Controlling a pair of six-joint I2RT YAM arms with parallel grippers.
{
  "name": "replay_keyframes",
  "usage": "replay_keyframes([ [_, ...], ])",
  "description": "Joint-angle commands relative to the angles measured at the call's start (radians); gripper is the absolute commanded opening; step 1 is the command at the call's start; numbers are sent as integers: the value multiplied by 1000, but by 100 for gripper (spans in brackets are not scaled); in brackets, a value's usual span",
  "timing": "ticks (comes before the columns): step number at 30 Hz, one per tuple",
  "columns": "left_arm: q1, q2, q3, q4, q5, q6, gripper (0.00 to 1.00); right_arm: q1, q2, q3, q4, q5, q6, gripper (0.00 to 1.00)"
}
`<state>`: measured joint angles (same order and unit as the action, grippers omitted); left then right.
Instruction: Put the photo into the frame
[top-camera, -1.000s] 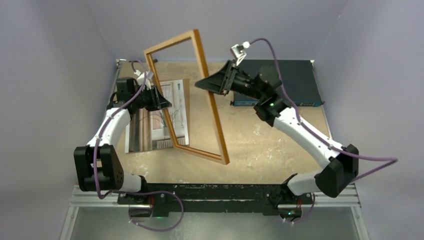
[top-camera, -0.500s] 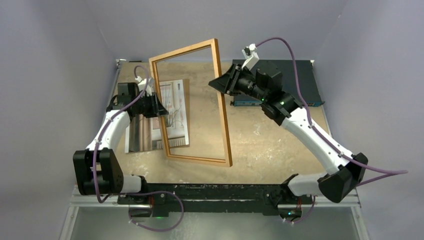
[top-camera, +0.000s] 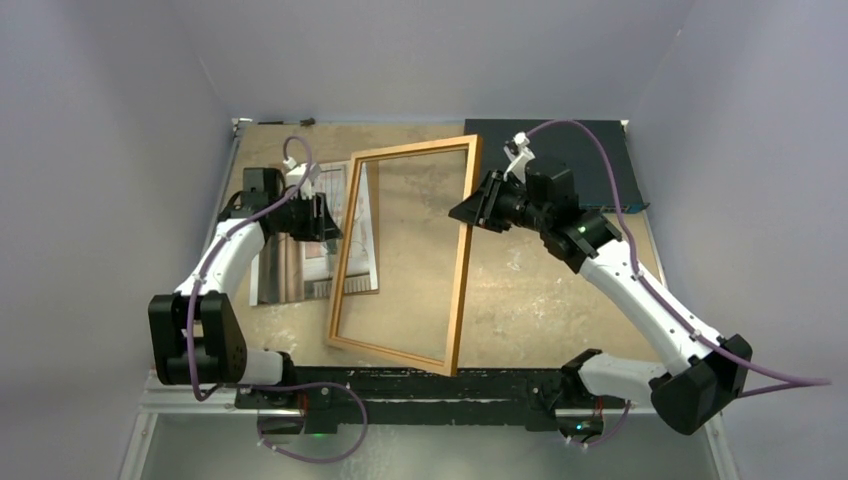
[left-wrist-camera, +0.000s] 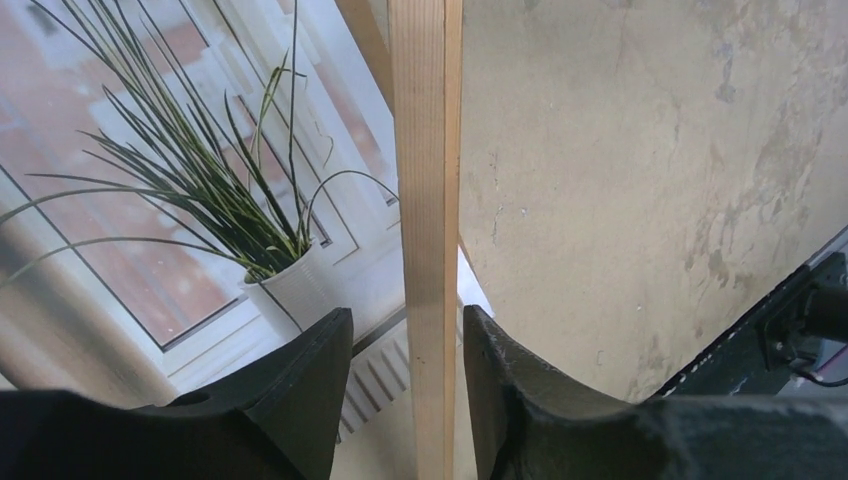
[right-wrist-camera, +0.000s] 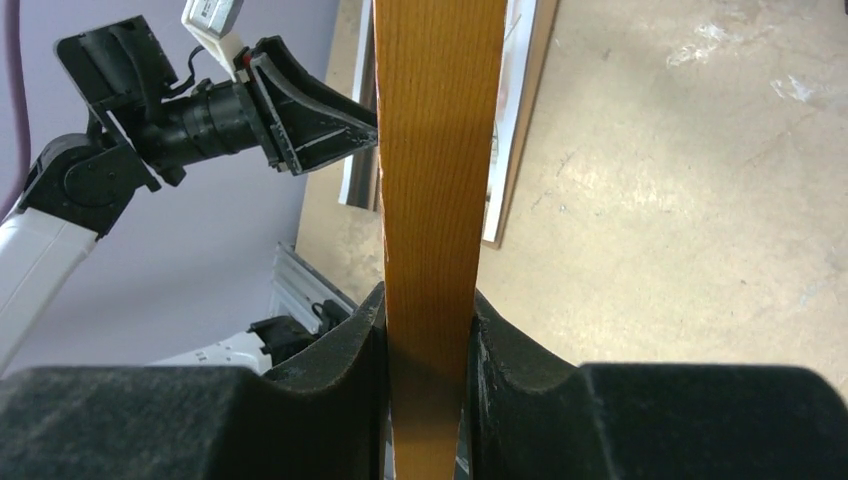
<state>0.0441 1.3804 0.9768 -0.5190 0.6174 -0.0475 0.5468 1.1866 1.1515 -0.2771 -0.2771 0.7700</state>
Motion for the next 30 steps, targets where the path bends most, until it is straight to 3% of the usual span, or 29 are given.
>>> replay_keyframes([
  [1,-15,11,-4,-3,-15,89,47,-23,-52,-3,-30,-20,-45,0],
  [9,-27,54,17,10,-167,191,52,-118,-38,46,-248,58,-220,0],
  [12,-87,82,34,21,-239,205,52,-140,-50,2,-297,82,-261,0],
  [23,-250,171,89,122,-356,161,53,-162,-91,-77,-441,236,-374,0],
  [30,-335,332,179,215,-416,114,55,-174,-105,-85,-472,301,-329,0],
])
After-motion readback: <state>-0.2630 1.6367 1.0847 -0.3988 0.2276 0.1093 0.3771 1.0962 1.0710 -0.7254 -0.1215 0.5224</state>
